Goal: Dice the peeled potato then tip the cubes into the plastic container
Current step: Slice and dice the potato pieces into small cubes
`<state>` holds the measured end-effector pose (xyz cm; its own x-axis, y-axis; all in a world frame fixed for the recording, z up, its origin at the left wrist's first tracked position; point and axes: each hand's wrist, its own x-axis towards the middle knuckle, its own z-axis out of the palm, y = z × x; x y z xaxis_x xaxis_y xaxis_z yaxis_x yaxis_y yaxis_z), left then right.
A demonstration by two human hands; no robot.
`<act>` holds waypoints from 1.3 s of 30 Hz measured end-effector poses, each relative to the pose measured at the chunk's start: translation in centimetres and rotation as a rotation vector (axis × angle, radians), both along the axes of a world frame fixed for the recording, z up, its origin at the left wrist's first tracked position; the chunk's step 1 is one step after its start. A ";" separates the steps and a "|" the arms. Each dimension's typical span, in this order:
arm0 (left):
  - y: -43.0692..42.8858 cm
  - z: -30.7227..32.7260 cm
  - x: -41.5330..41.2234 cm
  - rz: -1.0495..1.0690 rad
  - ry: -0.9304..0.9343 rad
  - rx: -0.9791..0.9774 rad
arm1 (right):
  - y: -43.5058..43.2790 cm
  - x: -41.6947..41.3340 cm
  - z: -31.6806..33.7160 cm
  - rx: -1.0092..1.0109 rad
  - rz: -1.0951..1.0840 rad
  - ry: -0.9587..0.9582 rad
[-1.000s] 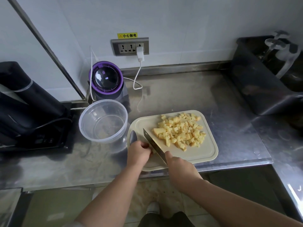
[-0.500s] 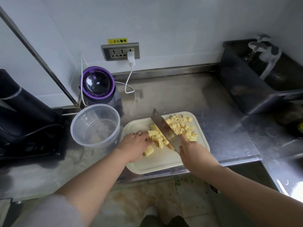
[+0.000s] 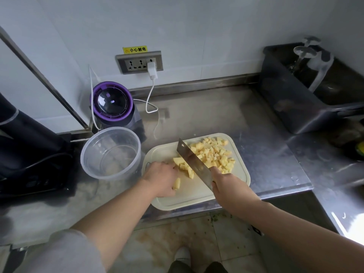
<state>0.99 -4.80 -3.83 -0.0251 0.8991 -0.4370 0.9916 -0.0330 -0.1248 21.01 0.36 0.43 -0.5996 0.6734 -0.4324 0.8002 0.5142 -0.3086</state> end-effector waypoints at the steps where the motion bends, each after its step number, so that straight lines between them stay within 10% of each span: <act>1: -0.4 -0.2 0.4 0.085 -0.007 0.007 | 0.0 -0.1 -0.1 0.003 0.009 -0.014; 8: -2.7 -1.2 3.4 0.578 -0.199 0.166 | -1.0 -1.0 -1.2 -0.028 0.115 -0.125; 22: -4.0 -1.3 1.8 0.403 -0.316 0.232 | -2.8 -0.9 -2.0 -0.083 0.151 -0.126; 39: -3.8 -3.1 3.6 0.787 -0.452 0.429 | -2.7 -1.6 -1.5 -0.046 0.205 -0.162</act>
<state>4.60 -8.64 -6.93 -0.5924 0.7816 -0.1956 0.6691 0.6125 0.4209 19.42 -2.32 -1.09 -0.6421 0.5220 -0.5614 0.7214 0.6592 -0.2123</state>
